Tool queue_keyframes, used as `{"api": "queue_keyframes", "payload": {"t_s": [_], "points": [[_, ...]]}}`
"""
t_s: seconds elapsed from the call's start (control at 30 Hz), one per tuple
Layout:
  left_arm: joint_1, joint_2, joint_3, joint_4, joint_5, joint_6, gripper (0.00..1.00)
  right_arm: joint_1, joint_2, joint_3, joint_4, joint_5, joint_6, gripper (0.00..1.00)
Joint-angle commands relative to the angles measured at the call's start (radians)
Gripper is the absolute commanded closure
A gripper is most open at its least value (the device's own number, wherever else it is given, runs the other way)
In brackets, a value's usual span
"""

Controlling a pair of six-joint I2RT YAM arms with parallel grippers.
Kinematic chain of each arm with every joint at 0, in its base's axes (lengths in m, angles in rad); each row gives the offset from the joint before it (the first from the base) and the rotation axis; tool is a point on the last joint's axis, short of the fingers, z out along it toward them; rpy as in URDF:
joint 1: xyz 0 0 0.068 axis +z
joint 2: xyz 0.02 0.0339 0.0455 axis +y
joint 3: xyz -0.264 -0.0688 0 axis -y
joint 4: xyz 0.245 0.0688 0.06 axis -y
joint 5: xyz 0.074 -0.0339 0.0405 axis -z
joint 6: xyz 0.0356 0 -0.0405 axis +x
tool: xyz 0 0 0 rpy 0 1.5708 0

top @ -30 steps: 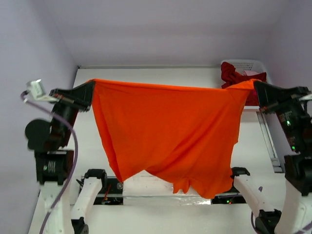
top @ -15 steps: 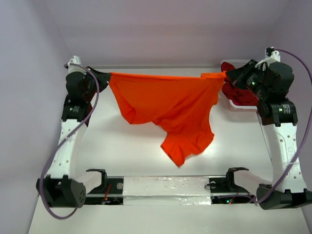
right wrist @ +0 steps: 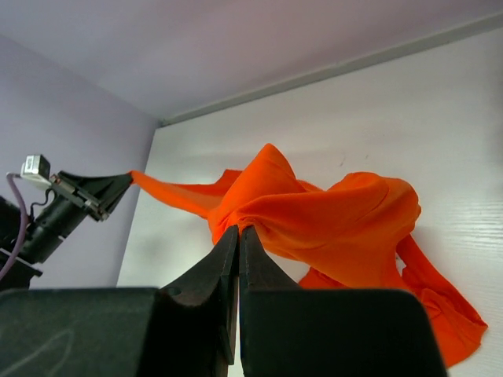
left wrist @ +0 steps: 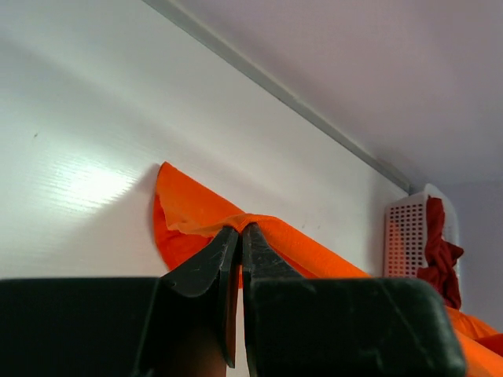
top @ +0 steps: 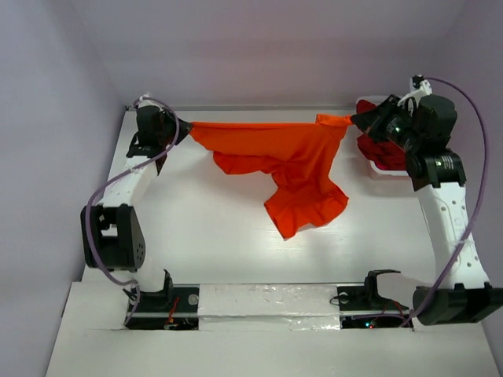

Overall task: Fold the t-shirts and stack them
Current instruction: Flatten out the tshirt

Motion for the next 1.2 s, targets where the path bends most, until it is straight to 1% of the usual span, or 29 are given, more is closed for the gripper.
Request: {"api": "queue_keyframes", "payload": {"t_s": [0.0,0.17,0.3,0.37,0.47,0.6,0.63,0.73,0.83,0.87,0.9,0.97,1.0,1.03,1.13,1.17], "points": [[-0.005,0.067,0.06,0.082,-0.006,-0.003,1.0,-0.003,0.051,0.005,0.072,-0.038,-0.014,1.0],[-0.005,0.161,0.115,0.081,0.022,0.001,1.0,0.016,0.099,-0.023,0.108,-0.058,0.009,1.0],[-0.005,0.176,0.168,0.054,0.011,0.02,1.0,0.037,0.14,-0.006,0.115,-0.041,0.001,1.0],[-0.005,0.17,0.178,0.044,0.004,0.026,1.0,0.037,0.168,0.008,0.113,-0.035,-0.004,1.0],[-0.014,0.108,0.153,0.052,0.01,0.005,1.0,0.037,0.181,0.043,0.087,-0.006,-0.022,1.0],[-0.023,-0.05,0.164,0.023,0.001,0.006,1.0,0.037,0.172,0.13,0.006,0.056,-0.08,1.0],[-0.023,-0.078,0.172,0.014,-0.007,0.011,1.0,0.037,0.168,0.185,-0.011,0.062,-0.083,1.0],[-0.023,-0.199,0.175,-0.011,-0.015,0.023,1.0,0.037,0.137,0.271,-0.019,0.045,-0.071,1.0],[-0.023,-0.343,0.126,-0.034,-0.021,0.023,1.0,0.046,0.079,0.288,-0.01,0.027,-0.054,1.0],[-0.023,-0.388,0.101,-0.037,-0.023,0.026,1.0,0.046,0.056,0.264,0.0,0.01,-0.051,1.0],[-0.023,-0.472,0.051,-0.048,-0.024,0.026,1.0,0.046,0.031,0.241,0.003,0.002,-0.044,1.0],[-0.023,-0.553,0.003,-0.072,-0.033,0.023,1.0,0.046,-0.058,0.188,0.003,-0.006,-0.044,1.0],[-0.023,-0.636,-0.044,-0.095,-0.036,0.023,1.0,0.046,-0.094,0.119,0.004,-0.007,-0.051,1.0],[-0.023,-0.674,-0.063,-0.106,-0.029,0.024,1.0,0.046,-0.171,0.086,0.001,-0.001,-0.056,1.0],[-0.023,-0.822,-0.111,-0.177,-0.003,0.031,1.0,0.046,-0.286,-0.009,-0.036,0.039,-0.097,1.0],[-0.023,-0.862,-0.123,-0.187,0.003,0.018,1.0,0.046,-0.364,-0.026,-0.057,0.059,-0.105,1.0]]}}
